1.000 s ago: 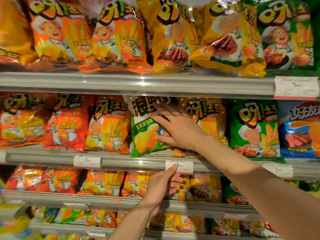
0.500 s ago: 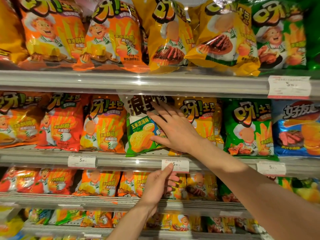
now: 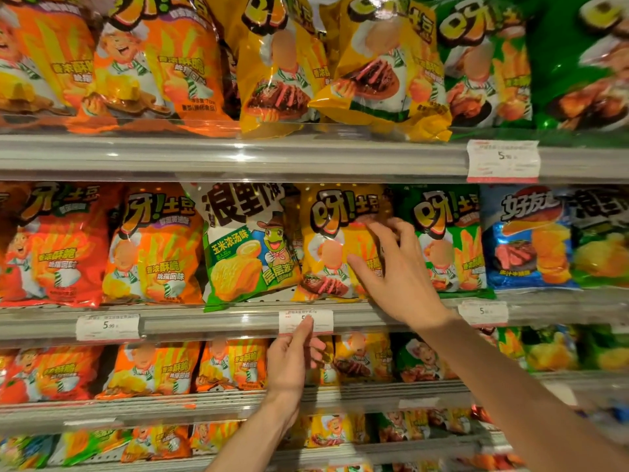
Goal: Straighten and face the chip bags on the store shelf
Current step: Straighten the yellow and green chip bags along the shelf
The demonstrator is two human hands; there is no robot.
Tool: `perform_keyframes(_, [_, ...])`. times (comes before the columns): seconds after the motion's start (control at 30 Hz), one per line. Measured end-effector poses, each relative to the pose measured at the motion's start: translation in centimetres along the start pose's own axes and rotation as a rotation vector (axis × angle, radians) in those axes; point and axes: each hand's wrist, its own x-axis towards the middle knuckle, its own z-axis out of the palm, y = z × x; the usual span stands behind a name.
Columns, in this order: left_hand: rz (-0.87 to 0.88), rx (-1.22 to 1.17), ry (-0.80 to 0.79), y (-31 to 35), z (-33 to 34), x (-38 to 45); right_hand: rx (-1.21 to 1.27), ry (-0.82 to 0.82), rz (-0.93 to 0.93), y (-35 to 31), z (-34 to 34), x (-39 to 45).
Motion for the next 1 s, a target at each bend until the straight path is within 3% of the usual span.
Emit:
perform_keyframes(0.13, [0.015, 0.001, 0.015, -0.1, 0.3, 0.0, 0.041, -0.132, 0.045, 0.9, 0.6, -0.7])
perform_keyframes(0.77, [0.03, 0.092, -0.046, 0.3, -0.6, 0.0, 0.017, -0.024, 0.04, -0.2, 2.2, -2.0])
perform_keyframes(1.0, [0.141, 0.192, -0.197, -0.6, -2.7, 0.1, -0.001, -0.001, -0.009, -0.3, 3.4, -6.5])
